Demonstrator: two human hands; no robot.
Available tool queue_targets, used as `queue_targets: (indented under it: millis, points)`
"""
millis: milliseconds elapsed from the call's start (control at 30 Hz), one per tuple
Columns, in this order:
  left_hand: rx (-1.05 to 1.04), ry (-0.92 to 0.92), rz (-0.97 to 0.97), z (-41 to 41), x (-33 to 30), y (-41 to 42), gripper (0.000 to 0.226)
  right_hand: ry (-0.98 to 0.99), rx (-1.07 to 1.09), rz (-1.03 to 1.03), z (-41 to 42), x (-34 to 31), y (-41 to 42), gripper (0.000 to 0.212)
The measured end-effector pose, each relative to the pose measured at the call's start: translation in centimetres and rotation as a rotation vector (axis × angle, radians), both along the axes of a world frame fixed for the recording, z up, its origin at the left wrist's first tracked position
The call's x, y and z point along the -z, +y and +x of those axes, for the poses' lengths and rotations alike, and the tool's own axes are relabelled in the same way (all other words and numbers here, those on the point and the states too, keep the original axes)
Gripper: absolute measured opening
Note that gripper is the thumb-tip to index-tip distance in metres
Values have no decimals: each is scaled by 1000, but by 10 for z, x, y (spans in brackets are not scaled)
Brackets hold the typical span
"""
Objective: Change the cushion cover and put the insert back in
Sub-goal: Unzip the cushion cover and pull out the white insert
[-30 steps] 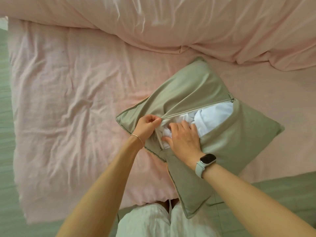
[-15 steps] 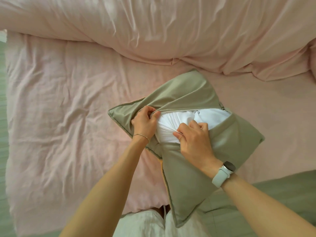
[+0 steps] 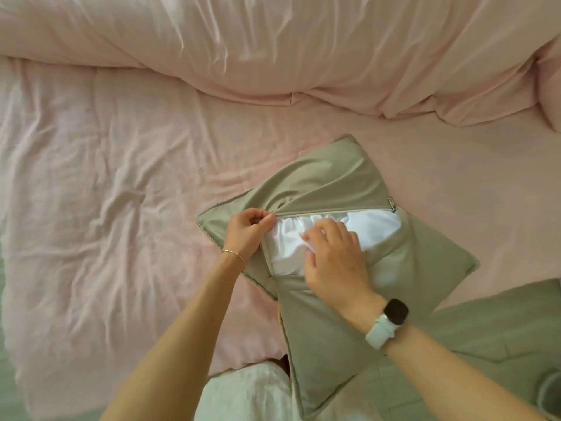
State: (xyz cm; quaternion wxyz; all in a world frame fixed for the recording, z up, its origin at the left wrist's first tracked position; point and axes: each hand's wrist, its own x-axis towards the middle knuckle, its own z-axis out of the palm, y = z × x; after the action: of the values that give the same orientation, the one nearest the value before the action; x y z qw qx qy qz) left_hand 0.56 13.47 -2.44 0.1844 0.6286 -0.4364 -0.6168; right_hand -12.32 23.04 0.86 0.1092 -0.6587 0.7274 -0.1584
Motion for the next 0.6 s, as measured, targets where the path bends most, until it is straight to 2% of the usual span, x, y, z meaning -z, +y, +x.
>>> queue_targets:
  millis: [67, 133, 200, 267, 400, 500, 600]
  points:
    - [-8, 45, 24, 1, -5, -3, 17, 7, -22, -29, 25, 0, -8, 33]
    - [6, 61, 45, 3, -8, -6, 16, 97, -7, 31, 33, 13, -11, 39]
    - [13, 52, 59, 5, -7, -4, 19, 198, 4, 103, 26, 29, -10, 38]
    - [18, 23, 19, 6, -2, 4, 18, 210, -79, 86, 19, 38, -11, 32]
    - [60, -96, -191, 1, 1, 18, 8, 91, -141, 13, 15, 32, -22, 35]
    - [93, -114, -260, -6, -6, 11, 7, -85, -132, -67, 6, 21, -23, 35]
    - [139, -83, -288, -14, -13, -5, 12, -170, -121, -111, -9, 3, -15, 30]
